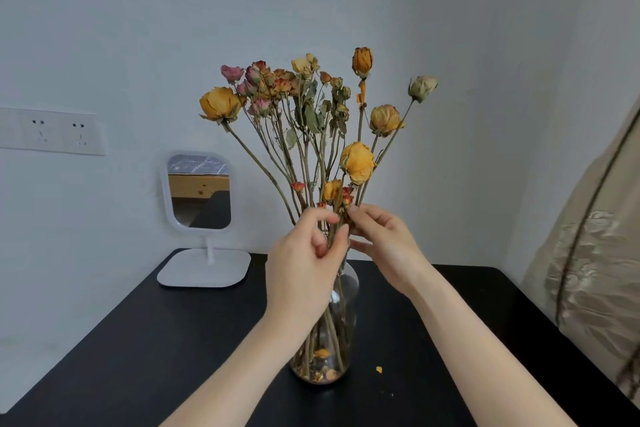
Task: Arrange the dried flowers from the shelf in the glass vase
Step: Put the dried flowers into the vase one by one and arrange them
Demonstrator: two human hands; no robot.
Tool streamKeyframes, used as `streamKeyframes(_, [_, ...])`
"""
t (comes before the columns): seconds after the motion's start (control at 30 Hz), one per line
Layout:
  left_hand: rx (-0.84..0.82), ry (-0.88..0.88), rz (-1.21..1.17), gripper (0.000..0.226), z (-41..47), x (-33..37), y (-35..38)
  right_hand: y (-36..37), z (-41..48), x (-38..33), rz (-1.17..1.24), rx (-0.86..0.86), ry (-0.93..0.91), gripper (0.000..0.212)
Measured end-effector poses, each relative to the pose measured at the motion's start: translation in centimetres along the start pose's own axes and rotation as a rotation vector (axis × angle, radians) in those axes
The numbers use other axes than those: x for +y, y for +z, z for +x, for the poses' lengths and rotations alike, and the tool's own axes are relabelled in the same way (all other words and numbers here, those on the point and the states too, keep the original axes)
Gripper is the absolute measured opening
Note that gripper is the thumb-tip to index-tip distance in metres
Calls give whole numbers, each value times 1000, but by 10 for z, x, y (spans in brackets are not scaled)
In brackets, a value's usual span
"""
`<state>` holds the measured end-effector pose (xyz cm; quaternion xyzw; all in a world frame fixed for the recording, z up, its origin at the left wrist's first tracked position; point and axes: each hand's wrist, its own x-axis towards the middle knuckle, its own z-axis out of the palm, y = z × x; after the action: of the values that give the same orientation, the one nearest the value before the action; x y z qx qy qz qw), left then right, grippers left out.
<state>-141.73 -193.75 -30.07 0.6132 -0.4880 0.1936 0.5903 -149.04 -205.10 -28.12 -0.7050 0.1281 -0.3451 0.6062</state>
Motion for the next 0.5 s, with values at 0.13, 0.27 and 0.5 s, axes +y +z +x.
streamKeyframes(0.13, [-1, -2, 68, 25, 21, 8, 9, -4, 0, -1, -45, 6, -13, 17])
streamKeyframes(0.27, [70, -50, 83, 27, 38, 13, 13, -4, 0, 0, -81, 26, -14, 13])
streamKeyframes(0.5, [-45, -245, -212, 8, 56, 11, 13, -3, 0, -4, -151, 75, -5, 21])
